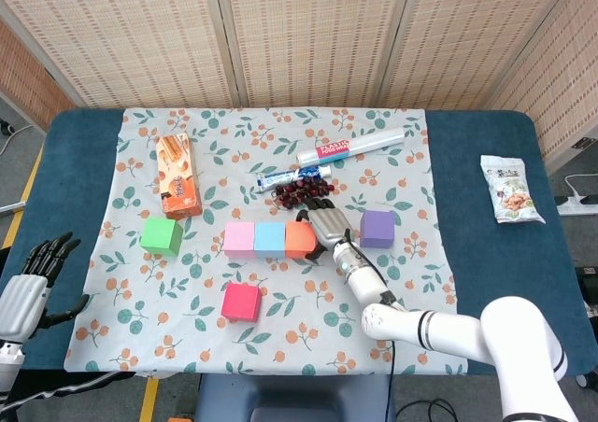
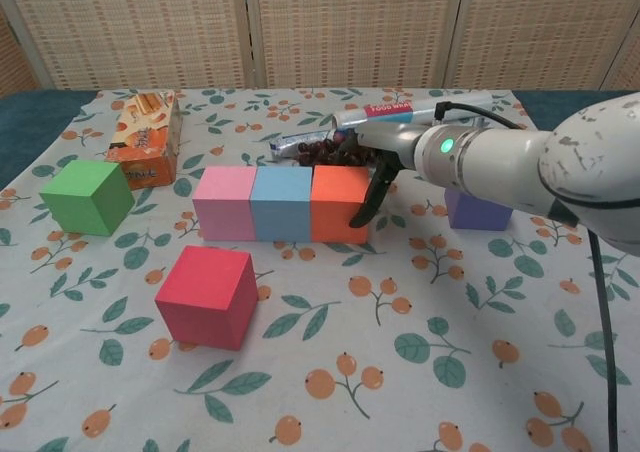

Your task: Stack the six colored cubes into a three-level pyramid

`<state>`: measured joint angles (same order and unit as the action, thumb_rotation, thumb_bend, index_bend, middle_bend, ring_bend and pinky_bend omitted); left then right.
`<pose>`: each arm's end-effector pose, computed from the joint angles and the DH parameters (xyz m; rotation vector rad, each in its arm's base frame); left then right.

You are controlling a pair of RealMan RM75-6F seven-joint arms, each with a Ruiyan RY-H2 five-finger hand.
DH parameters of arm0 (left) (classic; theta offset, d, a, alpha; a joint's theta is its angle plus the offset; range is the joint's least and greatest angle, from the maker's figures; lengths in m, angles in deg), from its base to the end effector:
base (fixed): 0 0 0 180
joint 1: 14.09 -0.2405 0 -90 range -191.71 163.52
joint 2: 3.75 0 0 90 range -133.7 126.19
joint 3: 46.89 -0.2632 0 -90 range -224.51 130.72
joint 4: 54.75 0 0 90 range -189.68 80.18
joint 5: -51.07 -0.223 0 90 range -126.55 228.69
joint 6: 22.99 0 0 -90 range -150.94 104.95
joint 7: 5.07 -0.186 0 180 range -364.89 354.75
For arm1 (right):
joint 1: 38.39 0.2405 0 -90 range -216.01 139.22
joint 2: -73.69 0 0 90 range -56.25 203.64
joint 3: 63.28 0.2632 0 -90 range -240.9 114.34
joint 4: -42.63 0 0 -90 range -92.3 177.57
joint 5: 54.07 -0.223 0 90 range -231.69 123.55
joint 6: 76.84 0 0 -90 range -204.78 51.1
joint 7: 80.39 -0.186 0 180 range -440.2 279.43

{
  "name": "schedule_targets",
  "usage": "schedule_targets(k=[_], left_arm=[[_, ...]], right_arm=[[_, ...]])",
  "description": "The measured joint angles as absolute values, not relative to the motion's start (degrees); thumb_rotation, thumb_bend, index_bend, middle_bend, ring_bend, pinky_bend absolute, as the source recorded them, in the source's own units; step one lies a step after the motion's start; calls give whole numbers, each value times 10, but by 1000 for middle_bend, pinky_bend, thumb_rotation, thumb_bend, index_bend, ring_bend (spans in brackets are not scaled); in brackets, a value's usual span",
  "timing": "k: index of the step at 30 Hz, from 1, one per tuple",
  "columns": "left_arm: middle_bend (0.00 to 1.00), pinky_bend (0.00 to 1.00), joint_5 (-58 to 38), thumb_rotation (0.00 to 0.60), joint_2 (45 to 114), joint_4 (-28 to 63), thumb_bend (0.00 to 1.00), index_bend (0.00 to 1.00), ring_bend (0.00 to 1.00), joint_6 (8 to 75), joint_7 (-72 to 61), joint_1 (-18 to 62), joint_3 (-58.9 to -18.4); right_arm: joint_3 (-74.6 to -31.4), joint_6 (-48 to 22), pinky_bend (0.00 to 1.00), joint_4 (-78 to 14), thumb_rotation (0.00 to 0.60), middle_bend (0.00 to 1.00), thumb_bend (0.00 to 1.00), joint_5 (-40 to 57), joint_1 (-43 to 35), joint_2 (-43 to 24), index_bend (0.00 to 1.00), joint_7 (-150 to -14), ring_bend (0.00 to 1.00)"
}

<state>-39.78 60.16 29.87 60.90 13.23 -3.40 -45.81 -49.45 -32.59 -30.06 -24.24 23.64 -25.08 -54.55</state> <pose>-0.3179 0.2528 0.1509 -1.4756 -0.9955 -1.1122 -0.0807 -0.4418 -0.1112 1.8373 -1.2586 0.7833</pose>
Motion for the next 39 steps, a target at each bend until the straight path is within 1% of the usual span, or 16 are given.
schedule_targets(k=[8, 11, 12, 16, 20, 24, 27, 32, 39], left_arm=[[0, 17, -399, 600, 601, 300, 312, 60, 0, 608, 130, -34, -458], [0, 17, -399, 600, 601, 301, 313, 59, 0, 608, 129, -33, -458], [0, 17, -399, 600, 600, 302, 314, 59, 0, 608, 128, -33, -458], [0, 17, -400, 600, 599, 305, 312, 58, 0, 609, 126, -33, -458], [0, 17, -400, 600, 597, 308, 313, 58, 0, 610, 125, -33, -457], [0, 17, -402, 600, 596, 312, 313, 58, 0, 611, 121, -32, -456], [0, 17, -403, 600, 595, 316, 312, 58, 0, 612, 116, -32, -456], [0, 16, -401, 600, 593, 325, 312, 58, 0, 610, 107, -31, -455], [0, 17, -393, 600, 591, 327, 311, 58, 0, 603, 103, -30, -454]], right_arm=[[-501, -324, 0, -309, 600, 55, 46, -241, 234, -247, 102, -543, 0], [-503, -325, 0, -314, 600, 49, 47, -241, 233, -244, 16, -542, 0], [-504, -324, 0, -318, 600, 43, 48, -240, 232, -242, 3, -542, 0], [-505, -319, 0, -339, 600, 2, 53, -229, 227, -229, 0, -544, 0], [-507, -306, 0, -378, 600, 0, 60, -211, 215, -198, 0, -550, 0], [-506, -290, 0, -419, 600, 0, 62, -197, 199, -152, 0, -559, 0], [-504, -285, 0, -430, 600, 0, 63, -198, 193, -129, 0, -562, 0], [-502, -290, 0, -404, 600, 0, 65, -202, 196, -133, 0, -564, 0], [-500, -316, 0, -313, 600, 0, 64, -206, 218, -183, 0, -562, 0]])
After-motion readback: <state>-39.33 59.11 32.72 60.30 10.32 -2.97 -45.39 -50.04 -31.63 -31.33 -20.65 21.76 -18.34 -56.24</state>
